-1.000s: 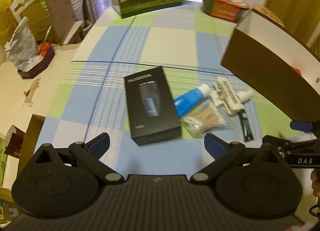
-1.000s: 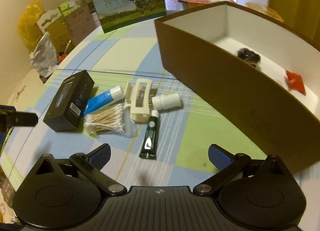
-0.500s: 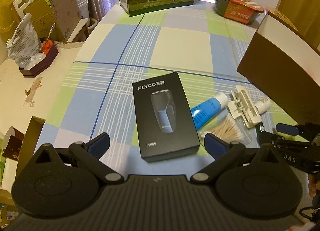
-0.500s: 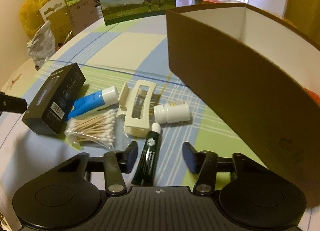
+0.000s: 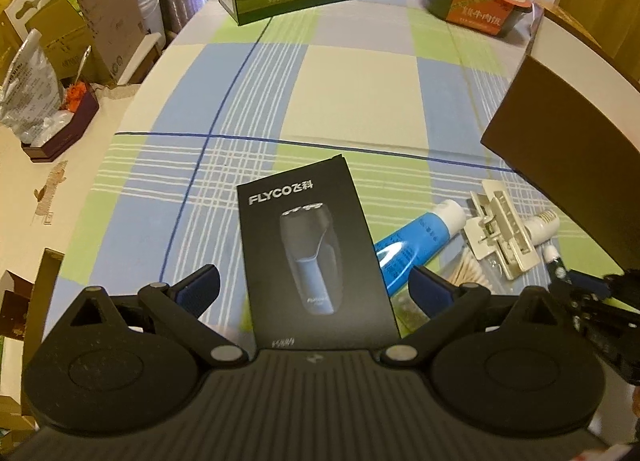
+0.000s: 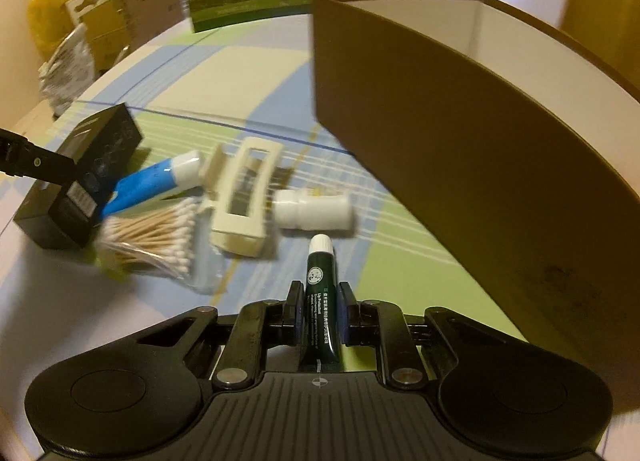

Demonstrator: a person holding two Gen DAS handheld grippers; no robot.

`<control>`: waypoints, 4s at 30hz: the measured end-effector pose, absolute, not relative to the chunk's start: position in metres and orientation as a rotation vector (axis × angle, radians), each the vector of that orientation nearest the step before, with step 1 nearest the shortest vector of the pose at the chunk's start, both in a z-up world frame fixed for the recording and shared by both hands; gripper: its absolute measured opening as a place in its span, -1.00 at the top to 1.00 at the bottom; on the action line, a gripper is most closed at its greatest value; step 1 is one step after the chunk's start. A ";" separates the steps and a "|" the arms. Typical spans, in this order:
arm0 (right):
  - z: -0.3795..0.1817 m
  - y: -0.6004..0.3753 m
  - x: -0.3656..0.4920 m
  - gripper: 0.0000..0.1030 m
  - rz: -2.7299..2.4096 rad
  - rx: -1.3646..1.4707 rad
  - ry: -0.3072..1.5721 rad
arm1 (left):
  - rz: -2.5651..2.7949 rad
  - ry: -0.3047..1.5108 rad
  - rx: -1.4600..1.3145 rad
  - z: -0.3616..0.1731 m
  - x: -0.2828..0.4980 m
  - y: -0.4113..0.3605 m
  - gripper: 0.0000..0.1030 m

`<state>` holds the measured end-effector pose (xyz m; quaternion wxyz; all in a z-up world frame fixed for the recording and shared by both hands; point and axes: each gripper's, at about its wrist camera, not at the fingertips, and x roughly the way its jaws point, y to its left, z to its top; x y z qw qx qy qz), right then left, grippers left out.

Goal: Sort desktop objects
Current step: 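Grasp the dark green tube with the right gripper while the left grasps the black FLYCO box, then carry the FLYCO box and green tube with both grippers over the brown box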

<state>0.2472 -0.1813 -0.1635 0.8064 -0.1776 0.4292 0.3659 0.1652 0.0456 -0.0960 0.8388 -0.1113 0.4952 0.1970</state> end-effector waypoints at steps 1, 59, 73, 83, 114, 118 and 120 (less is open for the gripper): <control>-0.163 -0.185 0.249 0.73 0.774 -0.376 0.922 | 0.418 1.053 -0.235 -0.099 0.169 0.047 -0.92; -0.091 -0.265 0.230 0.74 0.719 -0.107 0.889 | 0.117 0.847 -0.126 -0.017 0.151 -0.015 -0.46; -0.034 -0.319 0.260 0.74 0.646 0.008 0.795 | -0.096 0.747 -0.076 0.017 0.226 -0.071 -0.46; -0.008 -0.336 0.322 0.74 0.594 0.034 0.719 | -0.169 0.717 0.013 0.030 0.315 -0.111 -0.47; -0.064 -0.306 0.449 0.74 0.505 0.012 0.861 | -0.208 0.911 0.270 -0.088 0.492 -0.145 -0.48; -0.067 -0.302 0.454 0.74 0.507 0.000 0.866 | -0.200 0.897 0.269 -0.083 0.494 -0.143 -0.48; -0.070 -0.299 0.456 0.74 0.510 -0.002 0.870 | -0.198 0.902 0.252 -0.081 0.494 -0.141 -0.48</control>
